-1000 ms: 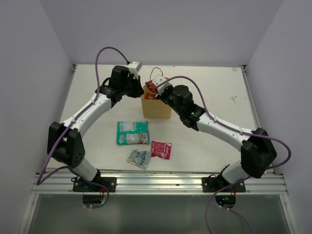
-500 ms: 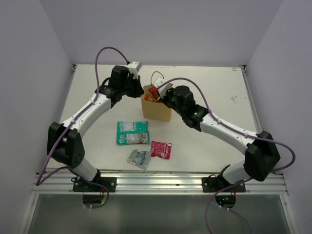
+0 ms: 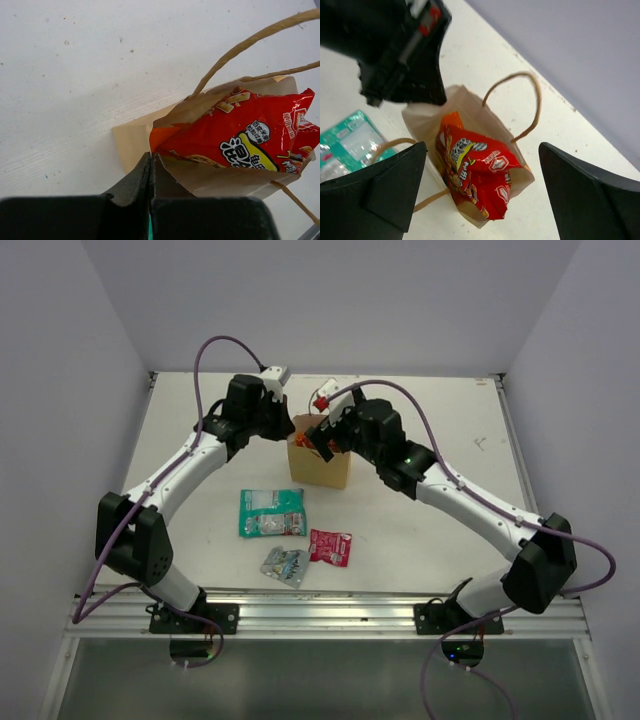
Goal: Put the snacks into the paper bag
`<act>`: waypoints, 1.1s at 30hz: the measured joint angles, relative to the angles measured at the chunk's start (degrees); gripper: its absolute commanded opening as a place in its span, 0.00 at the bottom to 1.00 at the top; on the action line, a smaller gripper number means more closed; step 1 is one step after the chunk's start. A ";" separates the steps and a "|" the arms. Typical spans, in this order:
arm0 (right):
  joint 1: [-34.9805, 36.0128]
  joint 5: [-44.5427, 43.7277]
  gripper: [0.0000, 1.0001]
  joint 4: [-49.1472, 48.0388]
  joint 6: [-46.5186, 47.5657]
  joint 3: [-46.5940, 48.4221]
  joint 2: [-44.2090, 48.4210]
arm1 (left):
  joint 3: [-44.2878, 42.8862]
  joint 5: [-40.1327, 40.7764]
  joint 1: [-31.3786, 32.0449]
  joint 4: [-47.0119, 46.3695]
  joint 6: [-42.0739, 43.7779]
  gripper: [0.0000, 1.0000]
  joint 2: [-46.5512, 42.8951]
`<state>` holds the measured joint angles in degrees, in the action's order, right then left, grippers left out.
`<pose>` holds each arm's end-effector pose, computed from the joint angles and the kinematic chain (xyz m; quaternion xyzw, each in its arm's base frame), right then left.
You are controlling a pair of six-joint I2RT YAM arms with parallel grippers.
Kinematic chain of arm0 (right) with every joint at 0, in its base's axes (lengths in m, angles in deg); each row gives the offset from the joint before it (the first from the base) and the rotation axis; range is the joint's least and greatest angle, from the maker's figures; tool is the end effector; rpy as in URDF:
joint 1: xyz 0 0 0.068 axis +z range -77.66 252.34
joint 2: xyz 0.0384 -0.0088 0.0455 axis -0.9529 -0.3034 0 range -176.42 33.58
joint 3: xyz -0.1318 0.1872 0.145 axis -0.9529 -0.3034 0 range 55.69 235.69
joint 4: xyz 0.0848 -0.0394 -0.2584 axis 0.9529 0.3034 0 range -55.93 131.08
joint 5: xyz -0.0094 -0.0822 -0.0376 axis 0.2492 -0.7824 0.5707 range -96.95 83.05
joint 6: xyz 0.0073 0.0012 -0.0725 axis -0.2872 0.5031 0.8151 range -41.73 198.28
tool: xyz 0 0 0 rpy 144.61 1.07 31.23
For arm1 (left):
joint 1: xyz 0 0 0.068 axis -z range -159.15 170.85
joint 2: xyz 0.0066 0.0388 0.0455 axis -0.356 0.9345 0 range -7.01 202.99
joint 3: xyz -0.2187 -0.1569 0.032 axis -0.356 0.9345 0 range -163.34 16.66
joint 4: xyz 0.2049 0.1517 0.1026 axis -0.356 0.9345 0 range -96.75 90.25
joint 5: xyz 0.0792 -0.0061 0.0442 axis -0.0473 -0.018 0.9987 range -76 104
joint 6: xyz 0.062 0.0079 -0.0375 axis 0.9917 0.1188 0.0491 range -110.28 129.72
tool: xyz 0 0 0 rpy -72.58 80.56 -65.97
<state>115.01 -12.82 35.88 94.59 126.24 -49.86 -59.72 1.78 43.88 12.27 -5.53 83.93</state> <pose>0.2879 0.2571 0.3405 -0.3621 0.7036 0.0996 0.6032 0.3642 -0.1687 0.2949 0.1097 0.8708 -0.2427 0.4133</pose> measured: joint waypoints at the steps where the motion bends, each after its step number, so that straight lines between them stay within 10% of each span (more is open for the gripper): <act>1: 0.00 0.83 0.99 1.01 -0.96 1.57 0.59 | 0.00 -0.02 0.00 0.00 0.00 0.00 0.00; 13: 0.02 7.10 0.99 16.70 -10.69 17.77 7.23 | 0.02 -0.26 0.00 -0.11 0.44 0.24 -0.33; 22: 5.97 12.39 0.99 10.99 -23.85 -12.61 11.06 | 0.02 -0.24 0.00 -0.07 0.39 0.19 -0.63; 33: 14.25 10.54 0.98 -7.93 -33.77 -19.26 -0.76 | 0.02 -0.24 0.00 -0.09 0.39 0.19 -0.63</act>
<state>129.26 -2.28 27.94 60.82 106.98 -50.62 -59.69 1.54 43.88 12.18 -5.13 83.29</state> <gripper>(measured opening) 0.986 0.194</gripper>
